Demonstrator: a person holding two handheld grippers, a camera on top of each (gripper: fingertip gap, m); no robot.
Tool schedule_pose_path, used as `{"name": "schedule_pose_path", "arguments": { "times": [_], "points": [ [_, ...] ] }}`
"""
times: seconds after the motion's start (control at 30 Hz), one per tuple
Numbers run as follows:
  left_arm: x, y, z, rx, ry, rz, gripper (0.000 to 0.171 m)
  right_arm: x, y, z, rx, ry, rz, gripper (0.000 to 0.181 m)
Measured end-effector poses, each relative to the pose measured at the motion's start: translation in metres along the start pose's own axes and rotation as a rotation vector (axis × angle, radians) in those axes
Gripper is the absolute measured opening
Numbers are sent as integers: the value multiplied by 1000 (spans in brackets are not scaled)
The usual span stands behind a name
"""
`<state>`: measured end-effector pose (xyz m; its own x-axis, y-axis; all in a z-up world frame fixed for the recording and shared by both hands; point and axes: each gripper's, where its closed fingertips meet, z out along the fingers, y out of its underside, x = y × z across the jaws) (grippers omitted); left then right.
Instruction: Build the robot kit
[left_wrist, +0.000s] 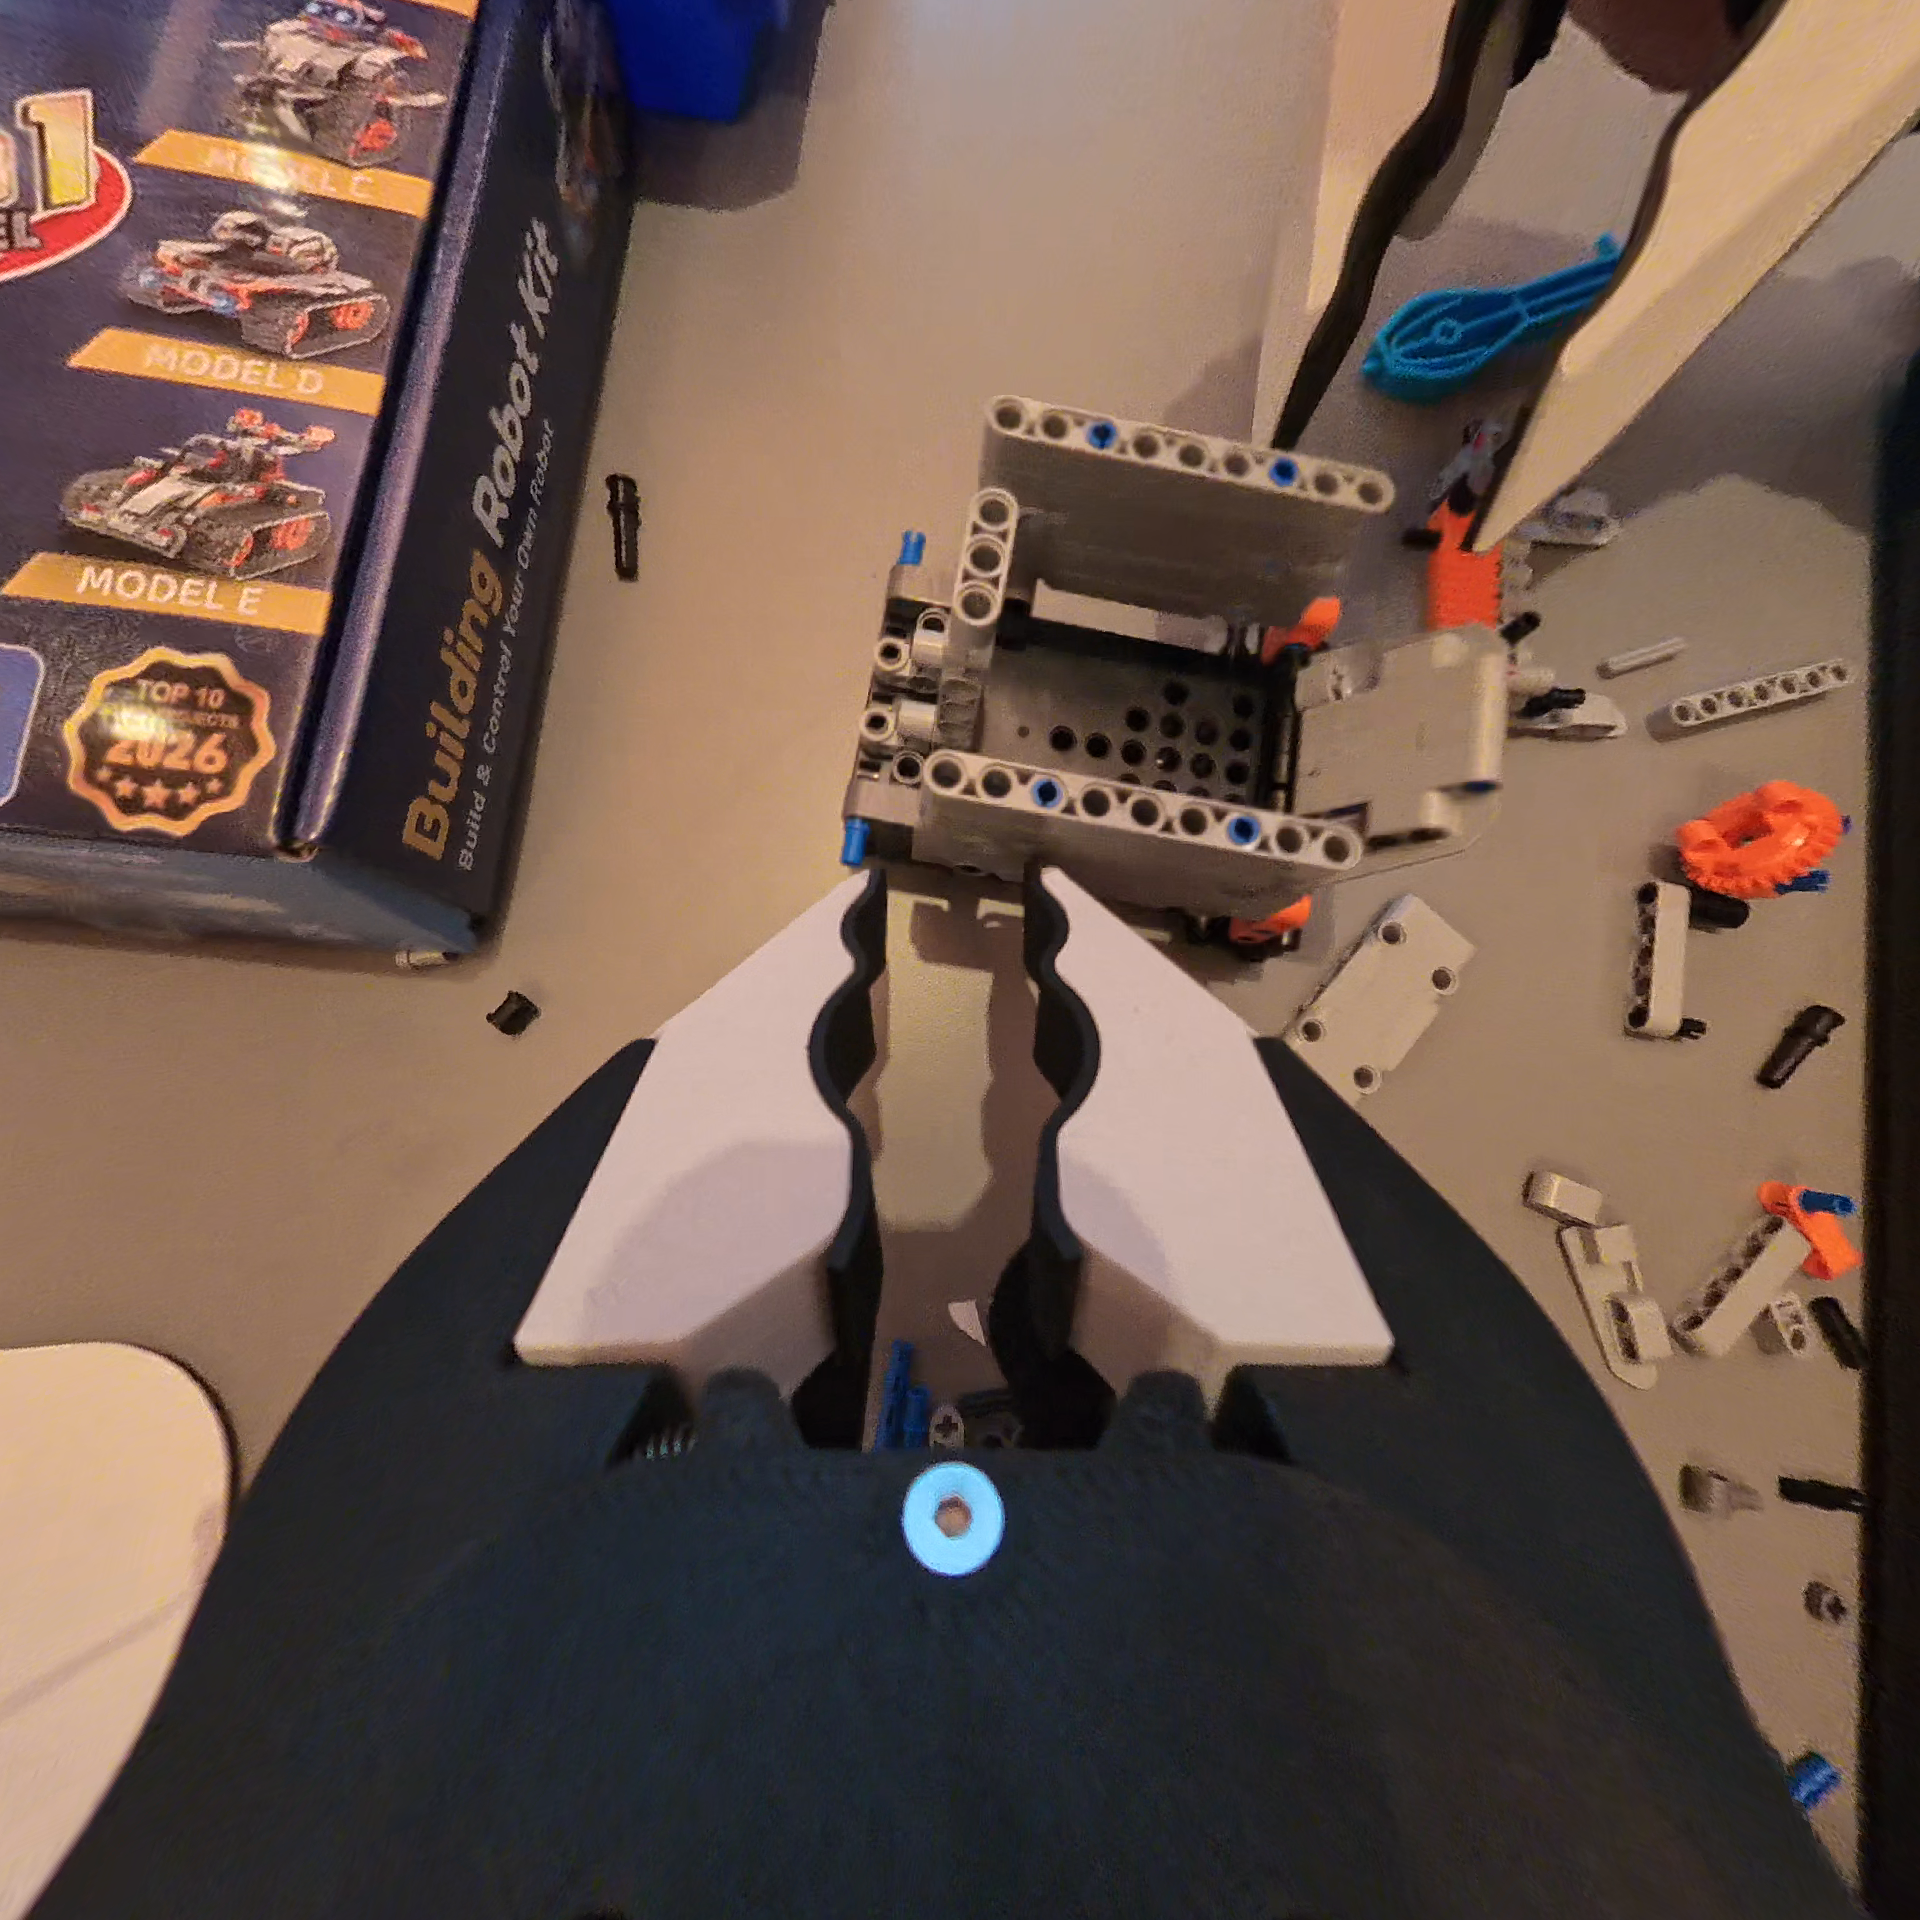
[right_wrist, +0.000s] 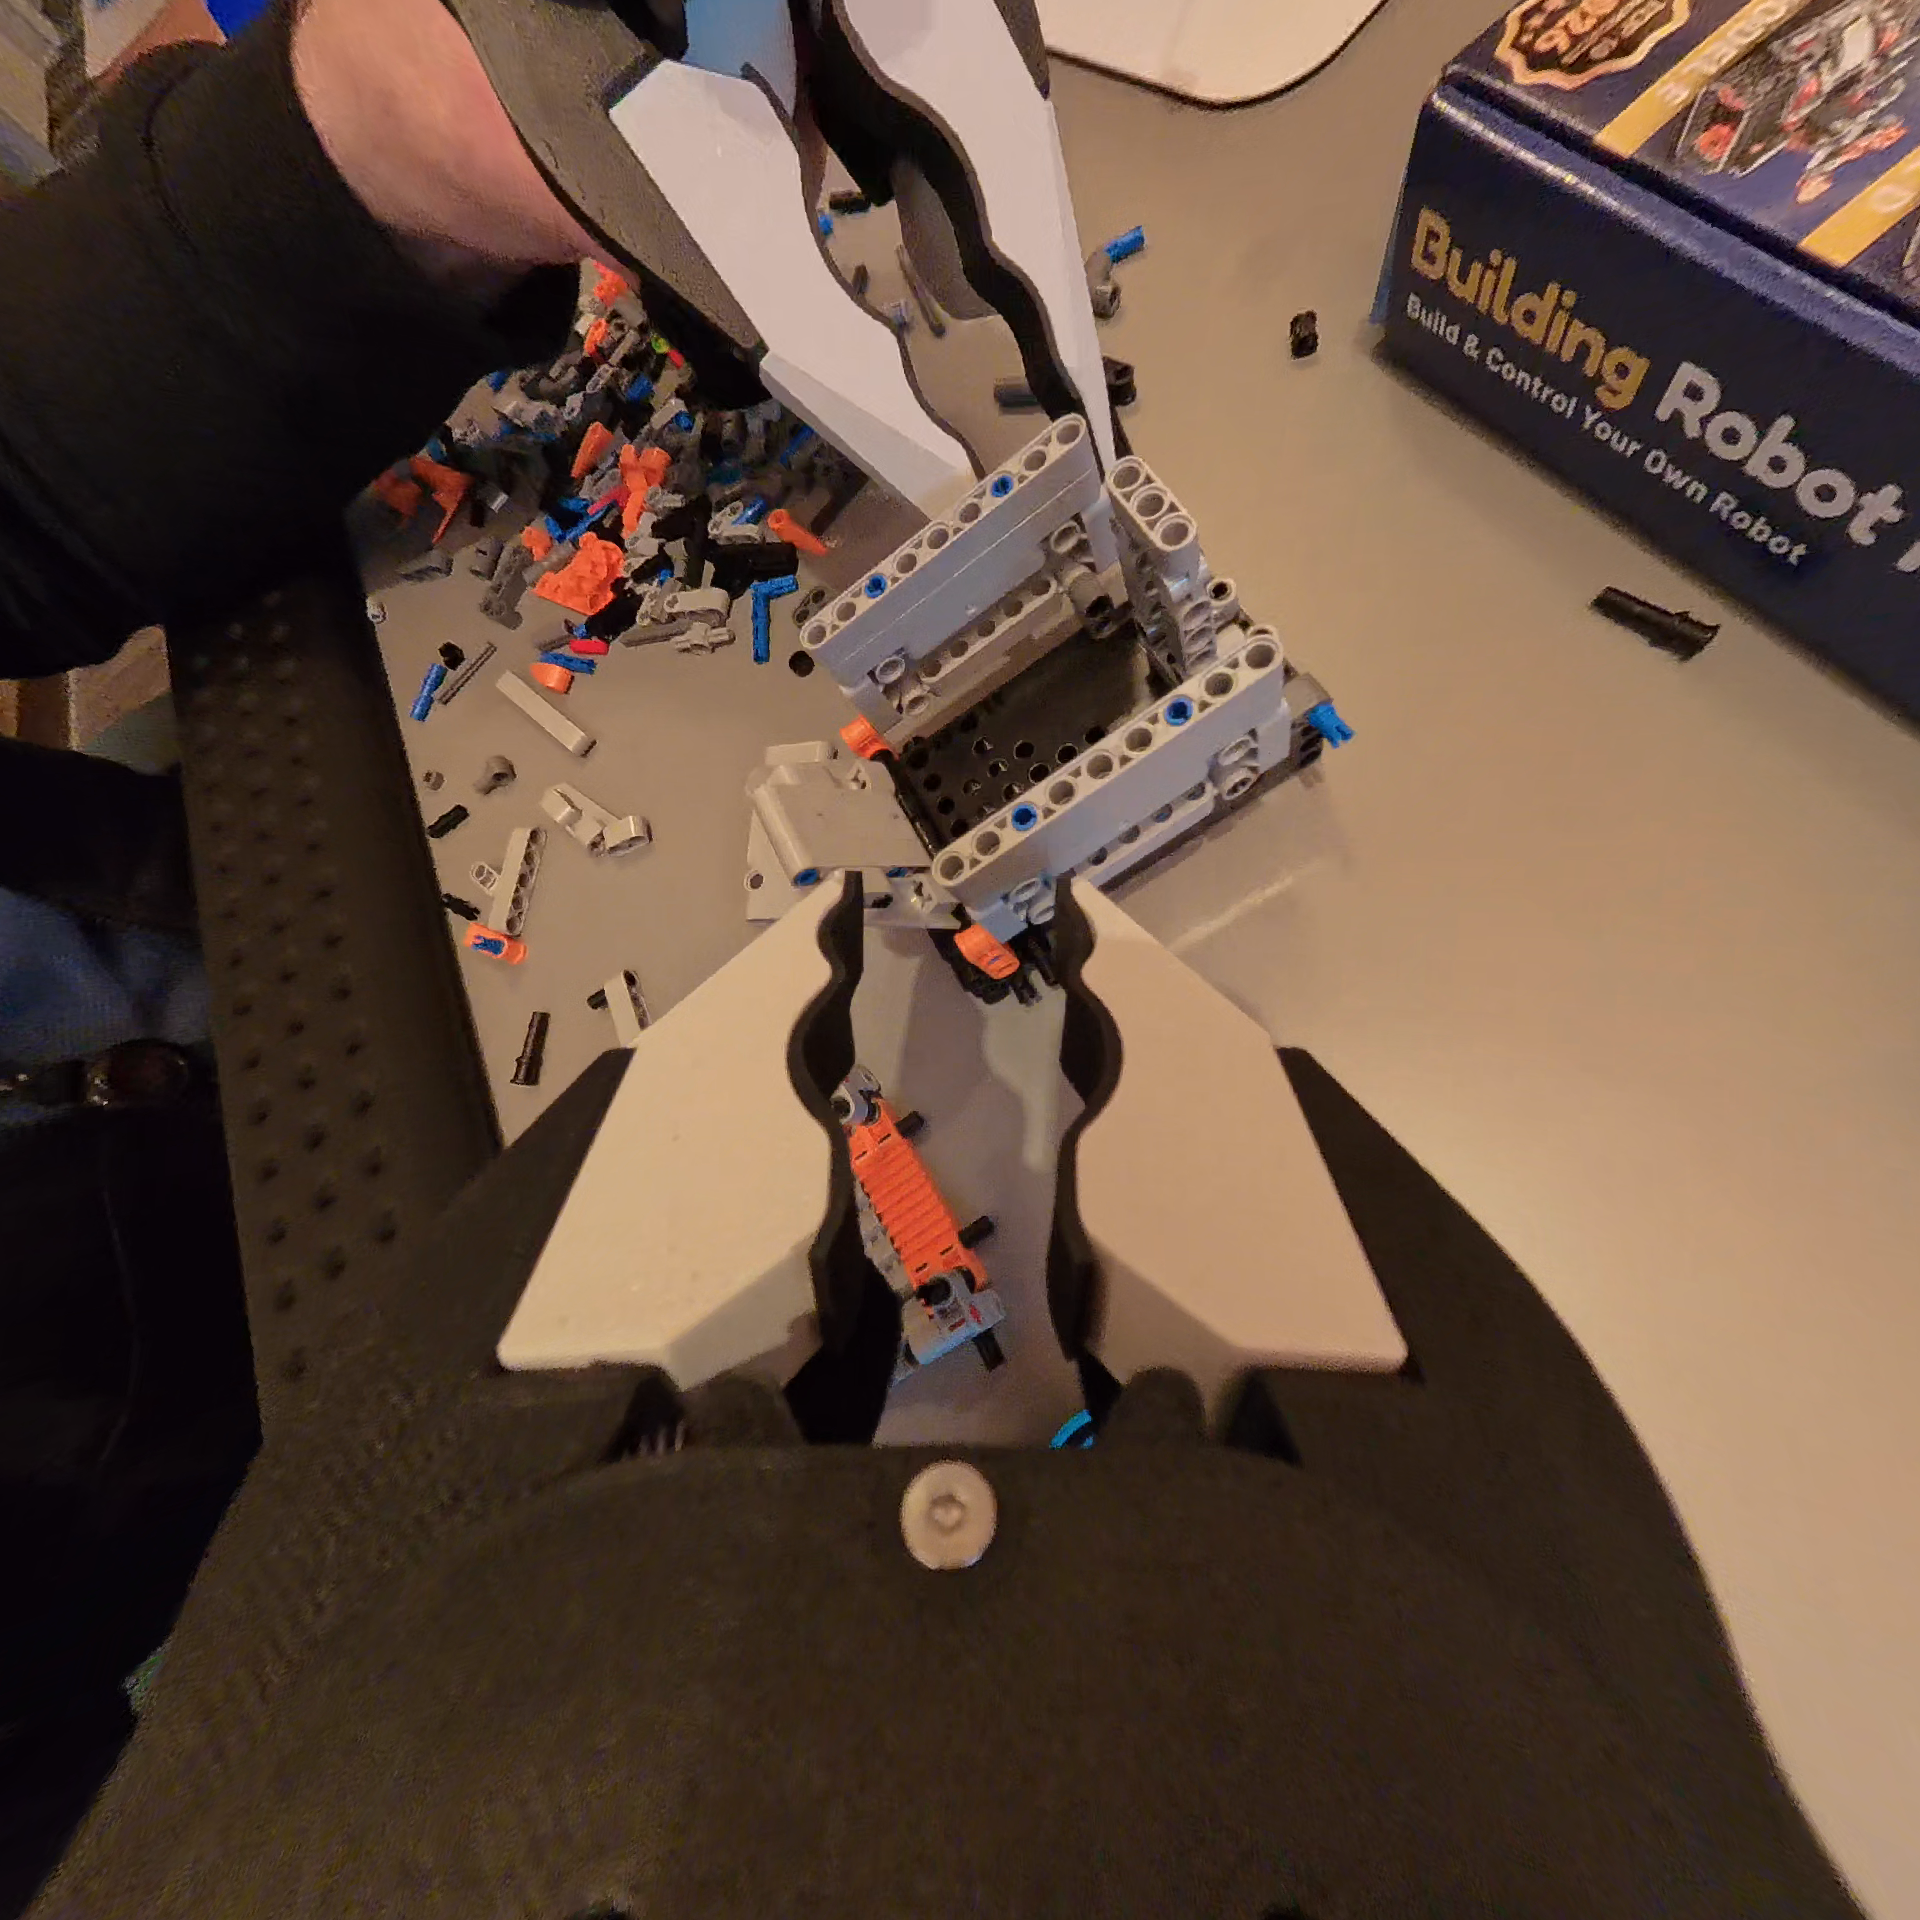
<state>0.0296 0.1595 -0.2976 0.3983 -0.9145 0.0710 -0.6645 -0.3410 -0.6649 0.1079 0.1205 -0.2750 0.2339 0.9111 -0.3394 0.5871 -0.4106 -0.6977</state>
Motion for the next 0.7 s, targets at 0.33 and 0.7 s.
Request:
{"name": "schedule_pose_path", "arguments": {
  "times": [0.33, 0.7],
  "points": [
    [13, -8, -8, 51, 77, 28, 36, 4, -7, 4, -1, 141, -40, 40],
    [33, -4, -10, -7, 128, 72, 40, 47, -25, 13, -106, 356, -49, 27]
  ]
}}
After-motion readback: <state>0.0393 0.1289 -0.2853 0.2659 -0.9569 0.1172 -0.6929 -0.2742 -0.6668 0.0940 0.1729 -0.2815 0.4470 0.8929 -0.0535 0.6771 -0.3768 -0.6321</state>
